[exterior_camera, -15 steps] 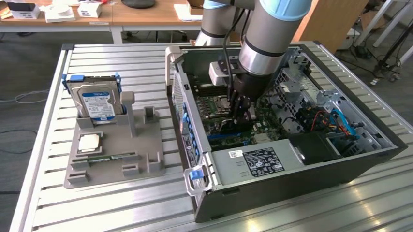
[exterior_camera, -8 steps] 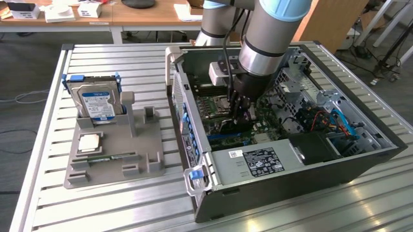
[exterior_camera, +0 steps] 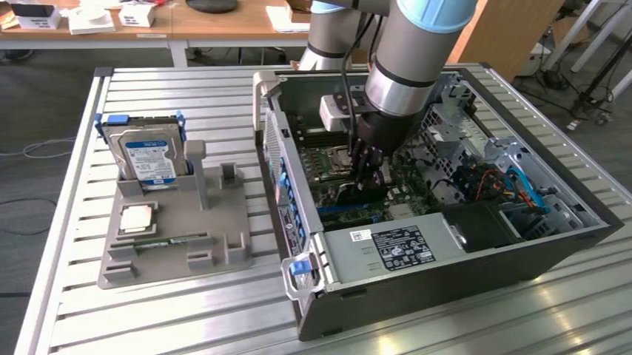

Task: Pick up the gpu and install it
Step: 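Insert the gpu into the slot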

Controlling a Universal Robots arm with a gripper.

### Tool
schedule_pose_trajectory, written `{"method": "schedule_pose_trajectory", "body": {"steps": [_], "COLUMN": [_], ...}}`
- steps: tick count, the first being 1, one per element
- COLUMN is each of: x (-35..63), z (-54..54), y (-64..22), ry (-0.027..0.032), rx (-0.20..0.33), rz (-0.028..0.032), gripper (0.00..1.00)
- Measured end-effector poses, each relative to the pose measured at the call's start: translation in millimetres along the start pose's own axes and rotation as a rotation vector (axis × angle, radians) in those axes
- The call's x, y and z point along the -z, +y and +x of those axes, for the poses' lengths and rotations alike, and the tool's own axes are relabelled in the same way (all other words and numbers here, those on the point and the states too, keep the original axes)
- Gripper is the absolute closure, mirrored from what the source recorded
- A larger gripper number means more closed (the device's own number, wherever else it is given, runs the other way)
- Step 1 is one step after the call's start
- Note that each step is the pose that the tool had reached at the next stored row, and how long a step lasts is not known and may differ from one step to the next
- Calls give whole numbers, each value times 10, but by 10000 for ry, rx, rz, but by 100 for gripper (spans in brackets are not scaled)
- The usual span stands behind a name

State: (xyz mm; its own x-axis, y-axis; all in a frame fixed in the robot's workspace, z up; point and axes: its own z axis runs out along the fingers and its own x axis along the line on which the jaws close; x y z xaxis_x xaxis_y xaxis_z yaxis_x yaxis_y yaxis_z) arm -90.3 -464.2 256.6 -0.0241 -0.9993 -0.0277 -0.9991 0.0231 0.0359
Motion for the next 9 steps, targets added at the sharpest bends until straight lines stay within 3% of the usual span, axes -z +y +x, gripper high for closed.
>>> {"method": "schedule_pose_trajectory", "body": {"steps": [9], "x": [-6], "z": [0], "y": [0], "ry": [-1], "rx": [0], "rz": [1], "gripper": [73]}}
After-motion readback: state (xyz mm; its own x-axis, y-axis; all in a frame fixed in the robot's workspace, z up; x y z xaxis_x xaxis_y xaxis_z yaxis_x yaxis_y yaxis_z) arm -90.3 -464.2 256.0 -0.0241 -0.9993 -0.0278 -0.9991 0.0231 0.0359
